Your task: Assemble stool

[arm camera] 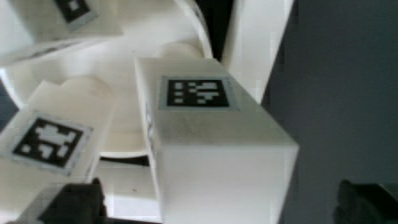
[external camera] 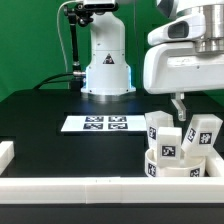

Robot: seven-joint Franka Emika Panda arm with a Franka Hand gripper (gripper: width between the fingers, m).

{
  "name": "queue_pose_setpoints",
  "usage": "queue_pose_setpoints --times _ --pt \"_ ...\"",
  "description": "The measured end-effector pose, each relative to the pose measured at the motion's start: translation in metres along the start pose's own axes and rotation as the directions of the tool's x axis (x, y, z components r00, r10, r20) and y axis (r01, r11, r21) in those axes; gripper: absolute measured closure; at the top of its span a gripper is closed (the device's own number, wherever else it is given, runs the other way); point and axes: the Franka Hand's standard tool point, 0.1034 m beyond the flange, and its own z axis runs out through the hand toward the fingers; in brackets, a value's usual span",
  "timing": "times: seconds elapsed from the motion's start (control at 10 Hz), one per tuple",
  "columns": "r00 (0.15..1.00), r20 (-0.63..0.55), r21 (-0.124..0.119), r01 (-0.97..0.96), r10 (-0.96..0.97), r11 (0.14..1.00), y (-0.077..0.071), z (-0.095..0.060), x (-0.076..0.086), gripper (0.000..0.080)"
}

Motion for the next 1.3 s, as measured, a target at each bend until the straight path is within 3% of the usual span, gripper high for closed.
queue_pose_setpoints --times 0.3,0.7,1.0,1.3 --pt "0.971 0.001 -0.017 0.240 -0.240 0.971 -0.006 -0.001 0.001 0.0151" --pt "0.826 0.015 -0.047 0.563 -0.563 0.825 -0.010 0.004 0.000 0.0151" --pt "0.696 0.043 -0.052 0.718 -0.716 0.695 -0.007 0.007 -0.004 0.0151" --pt "0.491 0.076 -0.050 0.871 -0.868 0.488 0.000 0.007 -0.004 0.0151"
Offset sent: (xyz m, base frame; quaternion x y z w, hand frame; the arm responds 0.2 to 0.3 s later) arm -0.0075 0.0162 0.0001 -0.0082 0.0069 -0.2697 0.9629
